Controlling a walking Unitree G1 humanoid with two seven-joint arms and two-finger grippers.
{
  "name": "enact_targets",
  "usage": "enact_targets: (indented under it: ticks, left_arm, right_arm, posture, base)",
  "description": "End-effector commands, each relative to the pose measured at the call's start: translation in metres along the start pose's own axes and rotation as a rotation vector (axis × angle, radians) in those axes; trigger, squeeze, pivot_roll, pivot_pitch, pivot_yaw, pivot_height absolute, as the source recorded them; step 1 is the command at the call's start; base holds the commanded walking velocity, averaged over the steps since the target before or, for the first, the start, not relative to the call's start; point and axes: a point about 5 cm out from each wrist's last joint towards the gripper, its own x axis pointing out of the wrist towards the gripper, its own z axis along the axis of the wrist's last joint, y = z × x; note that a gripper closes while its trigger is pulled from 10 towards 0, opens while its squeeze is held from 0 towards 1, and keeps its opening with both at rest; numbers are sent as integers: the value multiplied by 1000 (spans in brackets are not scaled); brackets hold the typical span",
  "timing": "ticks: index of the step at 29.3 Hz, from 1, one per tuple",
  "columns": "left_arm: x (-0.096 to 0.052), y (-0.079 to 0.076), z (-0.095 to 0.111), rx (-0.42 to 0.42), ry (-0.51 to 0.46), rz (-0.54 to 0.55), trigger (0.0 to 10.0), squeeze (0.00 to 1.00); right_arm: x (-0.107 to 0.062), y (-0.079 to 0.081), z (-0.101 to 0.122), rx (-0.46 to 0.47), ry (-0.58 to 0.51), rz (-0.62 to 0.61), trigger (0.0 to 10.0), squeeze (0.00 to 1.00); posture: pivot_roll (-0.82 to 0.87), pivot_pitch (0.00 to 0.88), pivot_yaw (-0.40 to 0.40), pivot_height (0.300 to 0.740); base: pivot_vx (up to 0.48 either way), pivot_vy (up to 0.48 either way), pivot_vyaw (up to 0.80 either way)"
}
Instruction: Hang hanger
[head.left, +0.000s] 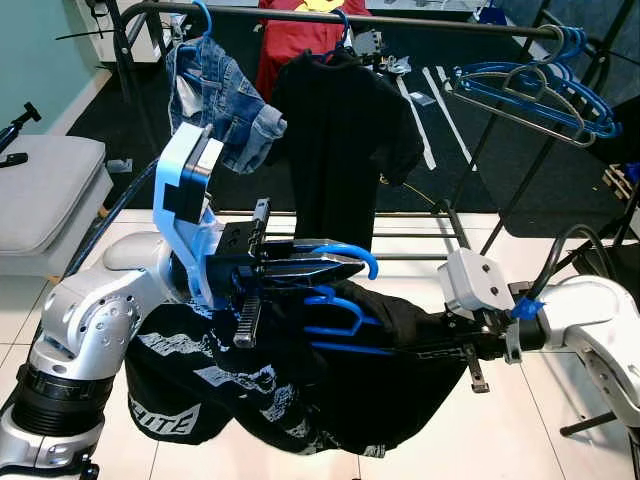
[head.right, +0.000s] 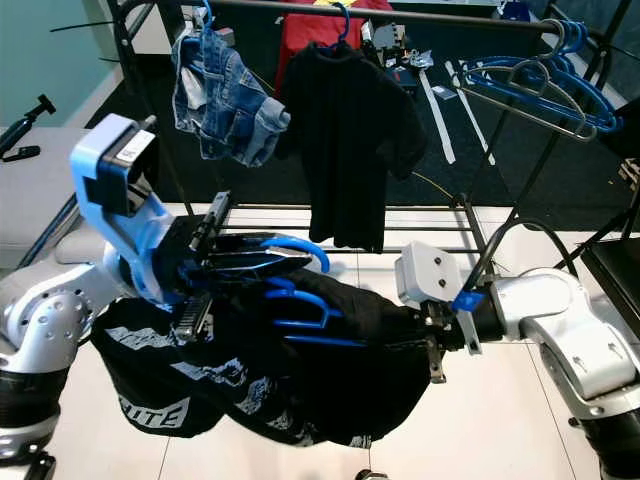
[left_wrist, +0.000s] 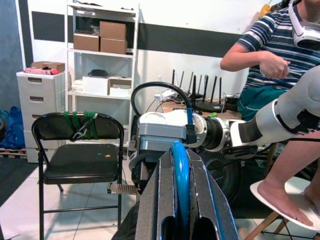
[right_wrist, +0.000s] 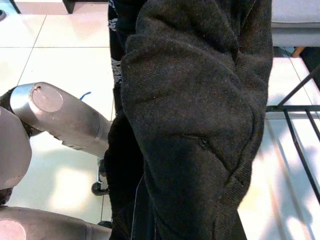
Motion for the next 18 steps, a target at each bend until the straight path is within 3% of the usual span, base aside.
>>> enact_targets:
  ticks: [1,5,6,8,9,16,17,18]
  left_arm:
    - [6,-6,-1,-8,-15,-41,0,0]
    - [6,-5,0,-4,-17,-31,0,0]
    - [6,-3,0,4,-14,-14,0,0]
    - [6,-3,0,4,-14,-14,0,0]
    - [6,-1,0,13,-12,3,0,0]
    - [3,9,3,44,-14,78,667,0]
    - [1,14,4,50,-17,114,745,0]
    - [0,17,3,54,-17,145,1529,0]
  right_arm:
    - [3,-1,6,-39,-15,7,0,0]
    - [3,-2,6,-45,-19,-3,0,0]
    - [4,-7,5,-38,-19,-56,1647,0]
    - [4,-7,5,-38,-19,-56,1647,0]
    - [4,-9,5,-34,-22,-74,10000,1000]
    - [0,-15,5,-38,-39,-151,10000,1000]
    - [-4,-21,4,-37,-49,-220,10000,1000]
    - [-8,-28,3,-28,-64,-311,10000,1000]
  posture:
    - [-35,167,-22,740]
    - [-34,168,-22,740]
    - [-34,169,-22,740]
    - [-34,169,-22,740]
    - [-34,169,-22,740]
    - [-35,170,-22,740]
    - [-34,172,-24,740]
    - [-34,173,-22,740]
  base:
    - [0,0,0]
    - [0,0,0]
    - [0,0,0]
    - [0,0,0]
    - [0,0,0]
    - [0,0,0]
    - [0,0,0]
    - [0,0,0]
